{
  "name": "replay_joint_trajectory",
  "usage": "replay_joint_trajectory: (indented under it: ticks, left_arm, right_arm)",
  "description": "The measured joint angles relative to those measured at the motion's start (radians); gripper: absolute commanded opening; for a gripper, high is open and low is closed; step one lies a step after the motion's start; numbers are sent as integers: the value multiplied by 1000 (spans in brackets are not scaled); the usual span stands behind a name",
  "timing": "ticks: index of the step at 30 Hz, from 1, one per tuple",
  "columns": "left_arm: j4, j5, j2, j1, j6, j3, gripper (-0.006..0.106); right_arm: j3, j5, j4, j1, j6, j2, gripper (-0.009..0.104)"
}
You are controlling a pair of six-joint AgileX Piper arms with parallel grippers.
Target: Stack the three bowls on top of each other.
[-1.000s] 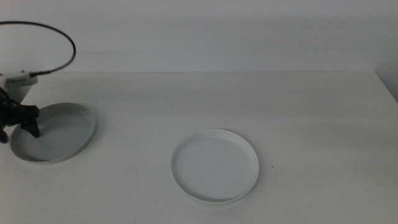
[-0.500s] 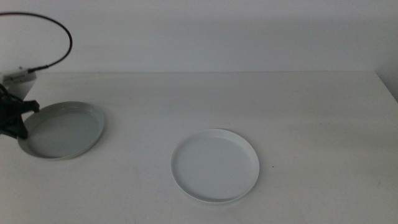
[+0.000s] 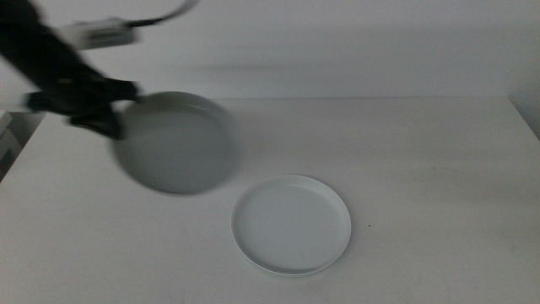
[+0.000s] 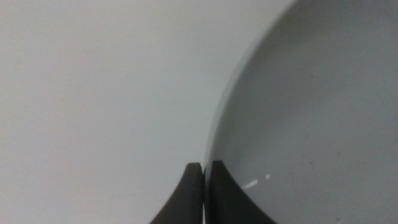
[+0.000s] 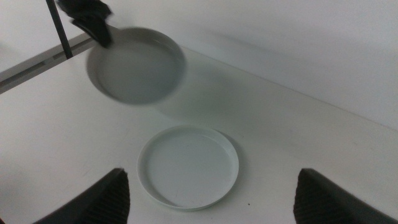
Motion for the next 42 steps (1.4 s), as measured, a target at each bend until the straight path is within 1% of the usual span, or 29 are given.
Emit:
replay_joint_trajectory:
  ticks: [6, 10, 14, 18, 20, 23, 26, 28, 31, 32, 36, 42]
  left_arm:
    - [4, -24, 23, -249, -73, 3, -5]
    - [5, -78, 65, -352, -103, 3, -5]
    - [5, -93, 122, -397, -117, 5, -5]
    - [0, -111, 177, -406, -117, 9, -5]
    - [-2, -117, 198, -407, -117, 10, -3]
    - [-3, -121, 214, -408, -117, 10, 6]
    - [-3, -121, 214, -407, -112, 8, 27]
    - [-4, -115, 214, -403, -98, 1, 48]
    - [-1, -90, 212, -400, -64, -18, 85]
    - [2, -79, 208, -398, -58, -24, 91]
    - [16, -24, 153, -376, -52, -56, 90]
    - [20, 51, -16, -302, -49, -76, 90]
  right_arm:
    - [0, 0, 0, 0, 0, 0, 96]
    - [0, 0, 0, 0, 0, 0, 96]
    - [0, 0, 0, 0, 0, 0, 96]
    - [0, 0, 0, 0, 0, 0, 96]
    - [0, 0, 0, 0, 0, 0, 96]
    - [0, 0, 0, 0, 0, 0, 96]
    - [0, 0, 0, 0, 0, 0, 96]
    - [0, 0, 0, 0, 0, 0, 96]
    - [0, 0, 0, 0, 0, 0, 96]
    - [0, 0, 0, 0, 0, 0, 96]
    - [0, 0, 0, 0, 0, 0, 96]
    - [0, 0, 0, 0, 0, 0, 96]
